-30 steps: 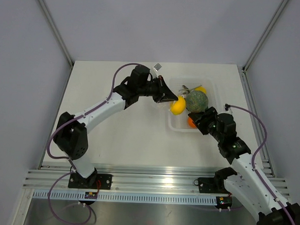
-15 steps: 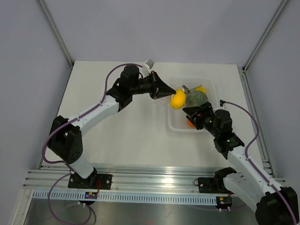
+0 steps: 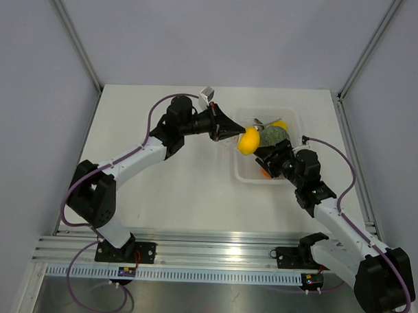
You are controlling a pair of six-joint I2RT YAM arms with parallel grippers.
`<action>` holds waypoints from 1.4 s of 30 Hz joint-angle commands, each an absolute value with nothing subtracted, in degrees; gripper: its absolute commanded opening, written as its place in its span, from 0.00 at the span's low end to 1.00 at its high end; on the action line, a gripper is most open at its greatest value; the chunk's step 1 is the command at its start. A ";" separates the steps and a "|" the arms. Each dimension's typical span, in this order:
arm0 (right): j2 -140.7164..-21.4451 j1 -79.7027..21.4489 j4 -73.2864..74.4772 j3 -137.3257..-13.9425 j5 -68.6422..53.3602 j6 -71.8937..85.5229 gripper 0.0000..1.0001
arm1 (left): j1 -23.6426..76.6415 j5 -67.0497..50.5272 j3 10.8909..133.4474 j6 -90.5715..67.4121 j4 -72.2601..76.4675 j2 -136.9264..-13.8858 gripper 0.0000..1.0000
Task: Place the food in the zip-top bag and seal the zipper
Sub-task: Place the fake fruit in the zipper food storage bag.
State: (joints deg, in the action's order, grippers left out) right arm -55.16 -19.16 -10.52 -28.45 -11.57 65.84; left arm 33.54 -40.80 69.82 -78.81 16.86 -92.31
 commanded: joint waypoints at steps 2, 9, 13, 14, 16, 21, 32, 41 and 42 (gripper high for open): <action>-53.35 -18.72 -13.36 -29.97 -11.87 65.92 0.64 | 33.05 -42.89 69.00 -80.16 22.32 -90.70 0.00; -54.31 -18.81 -16.08 -29.88 -13.18 66.01 0.64 | 33.05 -43.15 68.20 -80.42 23.29 -90.97 0.00; -54.05 -18.72 -17.14 -29.80 -13.27 66.00 0.64 | 33.05 -43.24 67.68 -80.33 23.55 -91.06 0.00; -53.70 -18.81 -17.31 -29.71 -13.10 65.92 0.64 | 33.05 -43.33 67.50 -80.33 23.55 -91.05 0.00; -53.26 -18.81 -17.31 -29.62 -13.01 65.92 0.64 | 33.05 -43.24 67.24 -80.16 23.55 -91.23 0.00; -51.33 -18.72 -16.44 -29.36 -12.66 65.92 0.63 | 33.05 -43.07 66.45 -79.72 23.29 -91.49 0.00; -47.90 -18.72 -13.45 -27.34 -12.30 66.01 0.63 | 33.05 -41.66 66.80 -71.99 14.94 -91.85 0.00; -50.27 -18.81 -15.11 -28.56 -13.44 65.39 0.62 | 32.96 -39.56 67.58 -61.28 4.85 -90.26 0.00; -50.62 -18.81 -15.38 -28.91 -13.71 65.48 0.61 | 32.96 -39.20 68.20 -60.30 2.57 -90.09 0.00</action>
